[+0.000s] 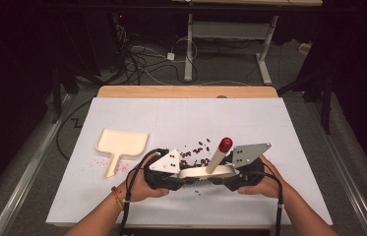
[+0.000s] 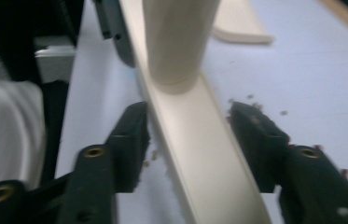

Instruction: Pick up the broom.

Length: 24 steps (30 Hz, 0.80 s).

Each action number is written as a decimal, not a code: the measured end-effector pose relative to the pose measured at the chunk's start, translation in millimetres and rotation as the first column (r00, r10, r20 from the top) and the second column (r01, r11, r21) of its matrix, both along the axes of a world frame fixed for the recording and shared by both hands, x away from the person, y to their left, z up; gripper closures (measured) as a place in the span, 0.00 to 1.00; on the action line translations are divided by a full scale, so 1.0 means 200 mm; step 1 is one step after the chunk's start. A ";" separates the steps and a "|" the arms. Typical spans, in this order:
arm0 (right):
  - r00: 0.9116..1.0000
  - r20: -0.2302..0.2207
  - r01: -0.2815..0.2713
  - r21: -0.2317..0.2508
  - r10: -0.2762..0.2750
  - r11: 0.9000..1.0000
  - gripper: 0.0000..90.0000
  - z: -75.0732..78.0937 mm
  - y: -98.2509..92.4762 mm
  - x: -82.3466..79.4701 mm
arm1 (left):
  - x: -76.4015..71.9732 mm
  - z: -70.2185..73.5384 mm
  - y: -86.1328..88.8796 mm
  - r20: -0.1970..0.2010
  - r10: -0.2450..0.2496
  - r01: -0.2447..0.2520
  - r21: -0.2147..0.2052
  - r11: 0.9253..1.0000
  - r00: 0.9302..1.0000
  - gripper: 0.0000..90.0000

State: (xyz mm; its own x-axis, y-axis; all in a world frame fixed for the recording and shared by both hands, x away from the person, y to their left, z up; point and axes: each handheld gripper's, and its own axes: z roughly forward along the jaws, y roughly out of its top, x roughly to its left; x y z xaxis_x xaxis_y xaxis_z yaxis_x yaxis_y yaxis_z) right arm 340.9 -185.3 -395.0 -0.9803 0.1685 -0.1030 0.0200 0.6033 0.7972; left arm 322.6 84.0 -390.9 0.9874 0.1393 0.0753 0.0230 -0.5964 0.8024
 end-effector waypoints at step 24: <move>0.974 0.013 0.226 -0.003 -0.226 0.974 0.75 0.07 -0.11 0.08 | -0.06 -0.12 0.44 0.202 0.483 -0.483 -0.049 0.874 0.852 0.25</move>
